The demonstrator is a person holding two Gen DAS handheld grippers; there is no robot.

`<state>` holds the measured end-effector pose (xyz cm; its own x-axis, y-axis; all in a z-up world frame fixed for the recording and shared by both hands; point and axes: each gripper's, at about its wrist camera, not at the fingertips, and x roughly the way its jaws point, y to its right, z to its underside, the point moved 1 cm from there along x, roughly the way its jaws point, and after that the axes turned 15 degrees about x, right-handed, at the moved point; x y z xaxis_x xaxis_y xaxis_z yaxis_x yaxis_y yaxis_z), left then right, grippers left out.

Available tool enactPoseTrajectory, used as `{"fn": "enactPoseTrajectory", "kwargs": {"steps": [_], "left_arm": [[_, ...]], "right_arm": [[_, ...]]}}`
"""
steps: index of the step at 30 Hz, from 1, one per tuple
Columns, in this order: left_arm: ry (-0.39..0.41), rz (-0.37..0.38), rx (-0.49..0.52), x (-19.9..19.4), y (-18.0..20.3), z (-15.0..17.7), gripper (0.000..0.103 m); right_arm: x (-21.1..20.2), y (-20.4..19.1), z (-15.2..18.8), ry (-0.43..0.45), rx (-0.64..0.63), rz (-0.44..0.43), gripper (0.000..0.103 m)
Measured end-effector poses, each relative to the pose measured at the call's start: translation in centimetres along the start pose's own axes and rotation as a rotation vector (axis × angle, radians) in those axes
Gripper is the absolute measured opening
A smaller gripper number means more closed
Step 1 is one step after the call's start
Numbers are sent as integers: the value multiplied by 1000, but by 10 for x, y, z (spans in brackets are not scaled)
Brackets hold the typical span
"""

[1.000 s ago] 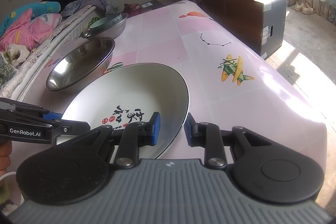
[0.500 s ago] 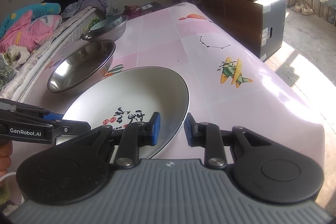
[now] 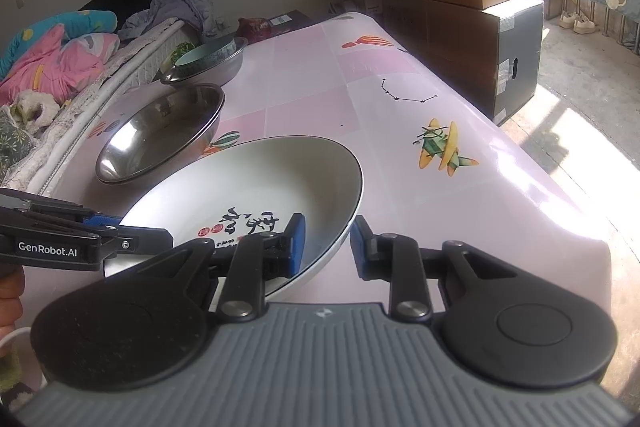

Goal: Organize plates and bowls
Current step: 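Carry the white calligraphy plate with both grippers toward the large steel bowl, then lower the white plate into the large steel bowl and open both grippers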

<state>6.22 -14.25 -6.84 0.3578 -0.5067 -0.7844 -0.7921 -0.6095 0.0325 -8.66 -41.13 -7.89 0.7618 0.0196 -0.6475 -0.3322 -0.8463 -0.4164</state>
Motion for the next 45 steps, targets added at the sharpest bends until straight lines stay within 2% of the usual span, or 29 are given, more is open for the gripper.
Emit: {"fn": "enactPoseTrajectory", "kwargs": {"steps": [19, 28, 36, 45], "left_arm": [[70, -24, -5, -25, -4, -3, 38], [115, -61, -37, -45, -26, -9, 38], [120, -123, -90, -53, -69, -15, 38], [72, -177, -150, -38, -119, -17, 38]], "right_arm": [[-16, -24, -14, 53, -51, -20, 25], [-10, -53, -34, 75, -97, -63, 25], [26, -95, -56, 52, -140, -128, 25], [88, -127, -69, -25, -143, -182, 25]]}}
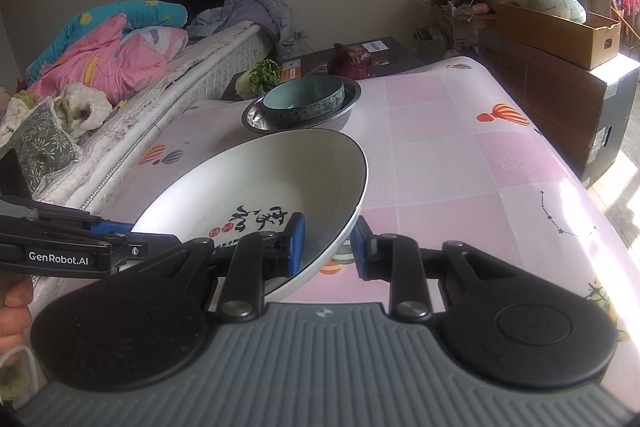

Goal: Organize plates and bowls
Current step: 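Lower the white plate into the large steel bowl and open both grippers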

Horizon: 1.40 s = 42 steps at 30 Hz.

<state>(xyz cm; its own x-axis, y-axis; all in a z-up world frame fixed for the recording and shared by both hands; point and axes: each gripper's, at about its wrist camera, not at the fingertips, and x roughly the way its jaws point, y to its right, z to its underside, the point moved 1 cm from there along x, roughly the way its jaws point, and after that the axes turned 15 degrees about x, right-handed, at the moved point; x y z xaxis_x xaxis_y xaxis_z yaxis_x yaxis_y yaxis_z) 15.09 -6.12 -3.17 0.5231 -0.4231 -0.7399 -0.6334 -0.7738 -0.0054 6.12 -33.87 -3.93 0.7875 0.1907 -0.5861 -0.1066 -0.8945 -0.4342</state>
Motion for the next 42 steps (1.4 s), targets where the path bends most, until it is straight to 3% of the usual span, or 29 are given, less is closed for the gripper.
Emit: {"fn": "enactPoseTrajectory", "kwargs": {"steps": [17, 36, 42], "left_arm": [[-63, -9, -33, 33, -25, -5, 38], [-94, -11, -38, 39, -28, -4, 36], [-94, -14, -39, 32, -26, -3, 39]], "right_arm": [[60, -3, -11, -89, 22, -2, 25], [70, -10, -8, -107, -47, 50, 29], [65, -14, -9, -85, -68, 58, 36]]}}
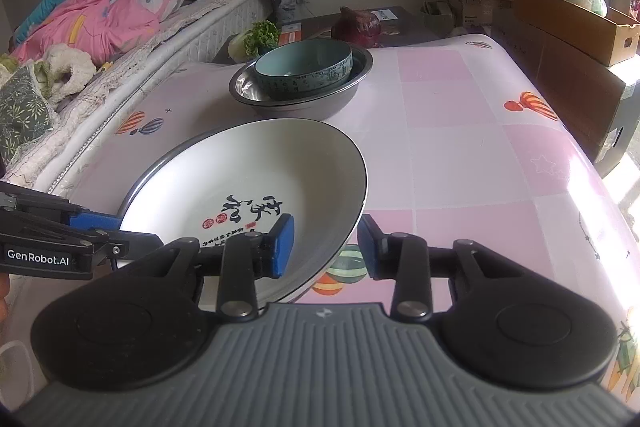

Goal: Organize plates and bowls
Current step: 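Lower the white plate into the large steel bowl and open both grippers, then move both grippers to the rim of the steel bowl holding the teal bowl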

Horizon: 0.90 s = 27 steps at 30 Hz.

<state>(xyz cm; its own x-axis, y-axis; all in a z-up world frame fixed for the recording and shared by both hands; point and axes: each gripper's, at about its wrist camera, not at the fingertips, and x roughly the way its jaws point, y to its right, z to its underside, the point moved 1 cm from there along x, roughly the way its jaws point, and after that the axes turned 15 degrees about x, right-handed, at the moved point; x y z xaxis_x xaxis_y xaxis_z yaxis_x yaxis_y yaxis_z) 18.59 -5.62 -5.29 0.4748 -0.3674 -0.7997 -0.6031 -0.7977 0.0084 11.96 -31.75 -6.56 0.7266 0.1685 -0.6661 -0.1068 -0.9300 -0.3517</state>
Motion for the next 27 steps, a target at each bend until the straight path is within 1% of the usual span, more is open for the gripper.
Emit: {"fn": "enactPoseTrajectory", "kwargs": {"steps": [1, 3, 4, 7, 8, 9, 12, 21, 23, 27], "left_arm": [[2, 1, -2, -1, 0, 0, 40], [4, 3, -8, -5, -1, 1, 42], [7, 5, -10, -7, 0, 1, 44], [17, 10, -16, -12, 1, 2, 51], [21, 1, -15, -14, 2, 2, 58], [29, -10, -10, -17, 2, 1, 60], [48, -18, 1, -24, 4, 0, 62], [47, -38, -17, -28, 1, 2, 66], [51, -46, -14, -29, 1, 2, 69], [47, -50, -16, -30, 1, 3, 72]], "right_arm": [[0, -1, 0, 3, -5, 5, 39], [-2, -2, 0, 11, -10, 9, 40], [-2, -2, 0, 13, -10, 8, 40], [-3, -4, 1, 11, -7, 5, 40], [-2, -4, 2, 9, -8, 9, 40], [-2, -5, 3, 6, -9, 14, 40], [-1, -5, 3, 3, -4, 12, 40], [-8, -5, 2, -4, 44, -27, 41], [-11, -3, 3, -5, 58, -33, 42], [-18, -1, 6, -3, 78, -29, 48]]}}
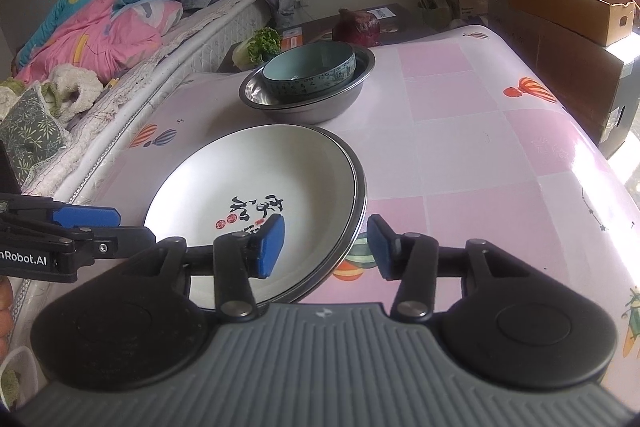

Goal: Organize plates and bowls
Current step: 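Move both grippers to the rim of the steel bowl holding the teal bowl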

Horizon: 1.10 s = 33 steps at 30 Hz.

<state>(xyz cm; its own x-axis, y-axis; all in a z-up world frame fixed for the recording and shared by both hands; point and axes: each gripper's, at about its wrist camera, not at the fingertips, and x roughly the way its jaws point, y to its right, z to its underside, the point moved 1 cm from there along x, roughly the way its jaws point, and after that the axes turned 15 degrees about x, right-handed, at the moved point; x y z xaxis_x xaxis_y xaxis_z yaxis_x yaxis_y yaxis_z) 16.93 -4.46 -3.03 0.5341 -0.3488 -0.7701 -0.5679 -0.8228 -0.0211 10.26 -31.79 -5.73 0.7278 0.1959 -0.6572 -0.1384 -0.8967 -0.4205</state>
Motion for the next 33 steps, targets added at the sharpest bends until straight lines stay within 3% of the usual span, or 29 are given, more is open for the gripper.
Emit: {"fn": "enactPoseTrajectory", "kwargs": {"steps": [3, 7, 18, 22, 25, 33], "left_arm": [[-2, 3, 0, 0, 0, 1, 74], [-5, 1, -2, 1, 0, 3, 75], [-22, -51, -81, 3, -23, 14, 75], [-31, -72, -103, 4, -33, 16, 75], [-28, -85, -101, 3, -38, 14, 75], [26, -105, -117, -2, -59, -13, 75]], "right_arm": [[-6, 3, 4, 6, 10, 15, 56], [-13, 8, 9, 10, 30, 24, 60], [-2, 7, 3, -10, 52, -8, 64], [9, -7, 9, -56, 18, -42, 65], [5, -10, 10, -44, -9, -30, 66], [-10, 29, -47, -1, 140, -47, 67]]}}
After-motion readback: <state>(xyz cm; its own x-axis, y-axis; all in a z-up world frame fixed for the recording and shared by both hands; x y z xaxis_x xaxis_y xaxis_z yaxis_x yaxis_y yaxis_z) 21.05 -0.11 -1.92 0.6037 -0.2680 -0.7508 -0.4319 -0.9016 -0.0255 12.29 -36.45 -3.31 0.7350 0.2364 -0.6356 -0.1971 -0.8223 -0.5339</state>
